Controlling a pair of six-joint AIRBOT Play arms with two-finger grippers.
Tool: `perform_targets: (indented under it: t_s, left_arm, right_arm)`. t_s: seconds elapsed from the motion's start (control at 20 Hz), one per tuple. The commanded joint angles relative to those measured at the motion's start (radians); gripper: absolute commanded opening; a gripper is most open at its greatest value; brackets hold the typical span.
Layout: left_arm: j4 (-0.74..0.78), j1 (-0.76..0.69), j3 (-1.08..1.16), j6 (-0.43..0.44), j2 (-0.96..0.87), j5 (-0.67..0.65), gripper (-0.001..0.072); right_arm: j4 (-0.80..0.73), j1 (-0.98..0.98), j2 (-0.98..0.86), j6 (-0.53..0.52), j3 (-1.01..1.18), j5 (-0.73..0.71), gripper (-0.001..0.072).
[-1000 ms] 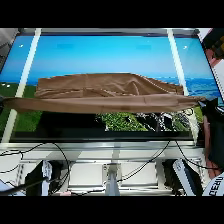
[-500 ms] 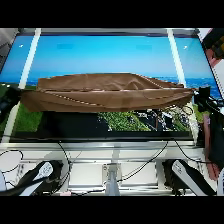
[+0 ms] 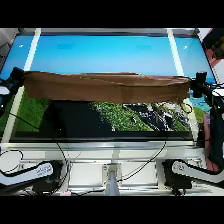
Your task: Fold the clothes and pants, and hang the long-sleeved shirts on hangers.
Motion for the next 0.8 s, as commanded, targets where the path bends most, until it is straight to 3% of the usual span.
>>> perform_targets:
  t_s: [0.0, 0.2, 0.45, 0.75]
  left_arm:
    - [0.001, -0.026, 0.041, -0.143, -0.098, 0.027, 0.0025]
    - [0.002, -0.054, 0.042, -0.241, -0.167, 0.068, 0.0026]
    - [0.002, -0.08, 0.089, -0.241, -0.191, 0.209, 0.0026]
    - [0.002, -0.095, 0.127, -0.241, -0.243, 0.229, 0.0027]
  right_arm:
    - [0.003, 0.063, -0.089, 0.194, 0.035, -0.109, 0.0042]
    - [0.003, 0.126, -0.168, 0.339, 0.041, -0.178, 0.0042]
    - [0.005, 0.146, -0.206, 0.339, 0.1, -0.277, 0.0043]
    - [0.004, 0.16, -0.248, 0.339, 0.175, -0.321, 0.0043]
